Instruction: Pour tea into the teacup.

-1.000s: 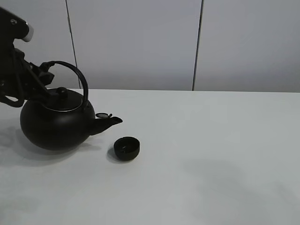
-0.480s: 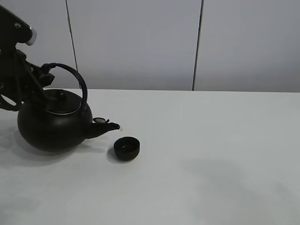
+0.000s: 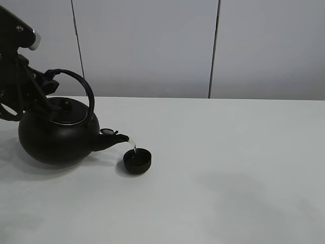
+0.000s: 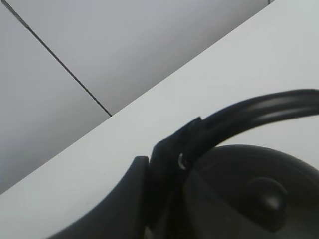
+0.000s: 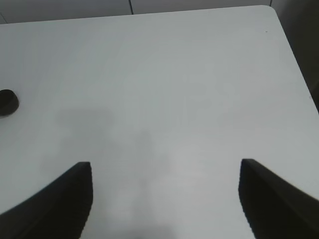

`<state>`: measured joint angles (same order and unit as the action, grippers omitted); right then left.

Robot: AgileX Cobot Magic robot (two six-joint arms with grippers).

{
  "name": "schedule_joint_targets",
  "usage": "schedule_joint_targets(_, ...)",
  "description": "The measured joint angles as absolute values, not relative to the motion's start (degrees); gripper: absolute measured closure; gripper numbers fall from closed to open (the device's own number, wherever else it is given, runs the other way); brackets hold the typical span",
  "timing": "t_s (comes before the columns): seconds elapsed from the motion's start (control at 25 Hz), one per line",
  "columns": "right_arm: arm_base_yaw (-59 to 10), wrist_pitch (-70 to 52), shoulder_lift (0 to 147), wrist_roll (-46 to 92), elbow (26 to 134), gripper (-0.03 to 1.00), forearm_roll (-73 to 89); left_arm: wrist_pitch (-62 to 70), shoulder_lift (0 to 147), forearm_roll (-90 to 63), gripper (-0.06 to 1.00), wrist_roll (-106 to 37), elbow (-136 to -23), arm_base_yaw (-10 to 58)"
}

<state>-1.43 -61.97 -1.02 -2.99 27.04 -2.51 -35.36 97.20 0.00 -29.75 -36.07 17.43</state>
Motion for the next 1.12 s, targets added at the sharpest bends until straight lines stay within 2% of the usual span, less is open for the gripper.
schedule_joint_targets(0.48, -1.4, -62.0, -1.0, -3.0, 27.0, 0.41, -2.5, -35.1, 97.2, 0.0, 0.84, -29.6, -36.1, 17.4)
schedule_joint_targets(0.88, -1.4, -62.0, -1.0, -3.0, 27.0, 0.41, -2.5, -35.2, 97.1, 0.0, 0.84, -10.0, -36.1, 17.4)
schedule_joint_targets(1.12, -1.4, -62.0, -1.0, -3.0, 27.0, 0.41, -2.5, -42.6, 96.0, 0.0, 0.84, -6.8, -31.8, 16.8)
